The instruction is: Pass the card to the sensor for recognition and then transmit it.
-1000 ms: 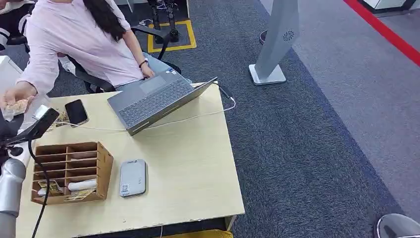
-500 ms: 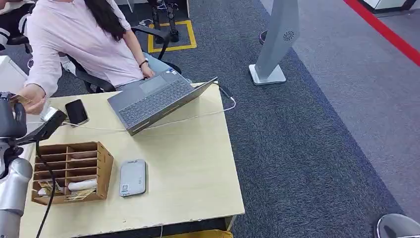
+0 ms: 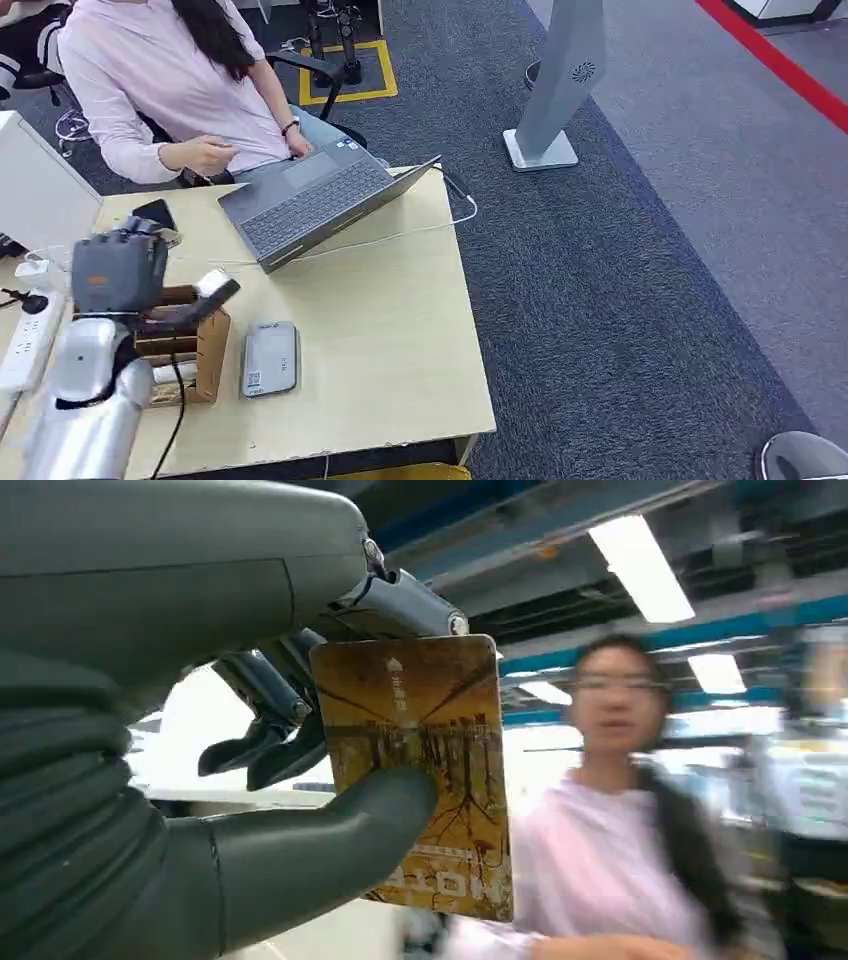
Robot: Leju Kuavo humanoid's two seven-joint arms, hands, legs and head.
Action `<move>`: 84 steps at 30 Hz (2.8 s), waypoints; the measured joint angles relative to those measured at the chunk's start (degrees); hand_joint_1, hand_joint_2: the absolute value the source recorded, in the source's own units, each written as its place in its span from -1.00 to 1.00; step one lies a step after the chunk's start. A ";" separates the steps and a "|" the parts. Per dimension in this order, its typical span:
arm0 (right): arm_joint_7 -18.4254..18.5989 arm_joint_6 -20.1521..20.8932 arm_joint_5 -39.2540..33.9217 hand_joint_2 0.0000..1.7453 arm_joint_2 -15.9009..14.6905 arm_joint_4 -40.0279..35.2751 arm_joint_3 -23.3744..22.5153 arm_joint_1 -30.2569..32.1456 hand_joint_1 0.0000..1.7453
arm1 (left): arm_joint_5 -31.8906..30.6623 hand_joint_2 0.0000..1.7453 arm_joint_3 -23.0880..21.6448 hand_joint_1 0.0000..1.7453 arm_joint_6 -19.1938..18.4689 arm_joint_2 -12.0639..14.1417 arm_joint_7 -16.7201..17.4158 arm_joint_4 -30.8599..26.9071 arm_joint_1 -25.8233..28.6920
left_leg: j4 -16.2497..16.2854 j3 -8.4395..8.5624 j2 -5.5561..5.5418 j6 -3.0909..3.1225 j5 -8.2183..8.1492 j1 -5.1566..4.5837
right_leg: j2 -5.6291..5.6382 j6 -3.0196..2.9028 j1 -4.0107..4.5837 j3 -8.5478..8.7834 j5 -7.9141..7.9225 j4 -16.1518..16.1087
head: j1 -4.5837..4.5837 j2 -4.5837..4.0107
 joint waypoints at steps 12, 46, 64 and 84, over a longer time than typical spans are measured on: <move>-0.35 -1.42 -0.11 -1.00 0.13 0.17 -0.44 0.11 -1.00 | 2.06 1.00 -12.25 1.00 -4.30 -1.42 0.77 -11.75 5.71 | 0.01 0.04 0.00 0.00 0.02 0.06 | 0.00 0.02 0.01 -0.01 0.02 0.03 | 0.00 0.00; 0.85 -2.32 -2.36 -1.00 1.07 0.20 -4.50 0.18 -1.00 | -4.87 1.00 -20.69 1.00 -15.89 0.02 15.03 -6.97 16.70 | 0.01 0.01 -0.01 0.01 0.01 0.04 | -0.01 0.03 0.01 0.00 0.02 0.02 | -0.02 0.00; 1.88 -2.01 -1.18 -1.00 1.29 0.20 -4.50 0.18 -1.00 | -4.89 1.00 -15.08 1.00 -13.84 -2.01 18.37 -2.97 15.15 | 0.00 0.04 -0.01 0.01 0.02 0.04 | -0.02 0.03 0.01 0.02 0.02 0.02 | -0.02 0.00; 0.85 -0.33 3.60 -1.00 1.25 0.20 -2.62 0.14 -1.00 | -3.39 1.00 -2.23 1.00 0.05 0.63 10.19 -1.08 -4.58 | 0.01 0.02 -0.06 -0.07 0.23 0.10 | -0.07 0.03 0.05 0.01 0.11 0.10 | -0.07 0.00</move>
